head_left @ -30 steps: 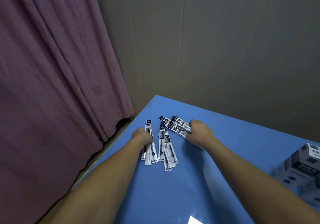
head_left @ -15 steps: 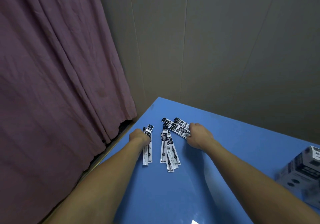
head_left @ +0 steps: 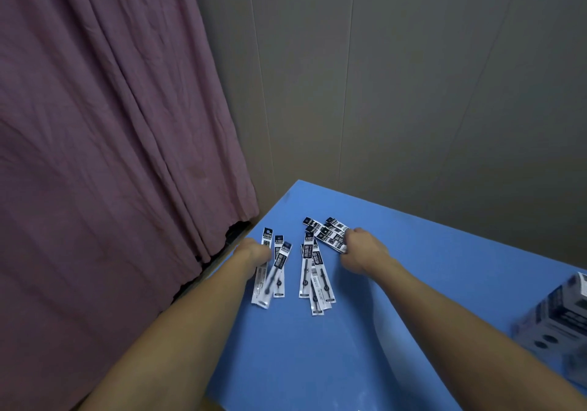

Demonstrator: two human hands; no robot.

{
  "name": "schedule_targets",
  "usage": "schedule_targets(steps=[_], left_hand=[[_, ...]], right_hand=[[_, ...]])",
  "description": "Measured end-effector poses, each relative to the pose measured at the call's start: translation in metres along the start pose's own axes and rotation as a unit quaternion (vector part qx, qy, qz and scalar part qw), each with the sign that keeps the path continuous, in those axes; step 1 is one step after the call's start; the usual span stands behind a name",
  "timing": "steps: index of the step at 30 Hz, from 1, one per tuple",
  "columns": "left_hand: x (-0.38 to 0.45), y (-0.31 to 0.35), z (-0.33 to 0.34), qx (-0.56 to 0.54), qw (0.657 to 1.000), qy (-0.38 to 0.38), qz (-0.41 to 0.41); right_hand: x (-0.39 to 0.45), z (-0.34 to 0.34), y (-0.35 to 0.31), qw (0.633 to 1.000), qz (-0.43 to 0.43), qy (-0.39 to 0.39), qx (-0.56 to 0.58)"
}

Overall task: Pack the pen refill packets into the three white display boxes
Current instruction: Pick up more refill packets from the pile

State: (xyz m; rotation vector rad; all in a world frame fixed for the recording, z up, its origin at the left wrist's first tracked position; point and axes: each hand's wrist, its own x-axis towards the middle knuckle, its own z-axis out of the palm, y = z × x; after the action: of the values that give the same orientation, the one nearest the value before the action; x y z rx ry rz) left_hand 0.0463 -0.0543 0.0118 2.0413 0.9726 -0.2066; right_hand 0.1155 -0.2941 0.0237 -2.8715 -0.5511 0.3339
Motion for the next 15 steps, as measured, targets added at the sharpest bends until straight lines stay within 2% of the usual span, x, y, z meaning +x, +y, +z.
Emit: schedule_targets(steps=[8, 12, 15], left_hand=[[-0.017, -0.007, 0.003, 0.096, 0.995, 0.005, 0.035], [-0.026, -0.007, 0.014, 0.13, 0.991, -0.005, 0.021], [-0.027, -0.008, 0.022, 0.207, 0.977, 0.032, 0.022]], right_hand=[[-0.005, 0.006, -0.006, 1.0, -0.016, -0.017, -0.006], [-0.01, 0.009, -0.007, 1.0, -0.019, -0.018, -0.004], [-0.013, 0.011, -0.006, 1.0, -0.022, -0.016, -0.001]])
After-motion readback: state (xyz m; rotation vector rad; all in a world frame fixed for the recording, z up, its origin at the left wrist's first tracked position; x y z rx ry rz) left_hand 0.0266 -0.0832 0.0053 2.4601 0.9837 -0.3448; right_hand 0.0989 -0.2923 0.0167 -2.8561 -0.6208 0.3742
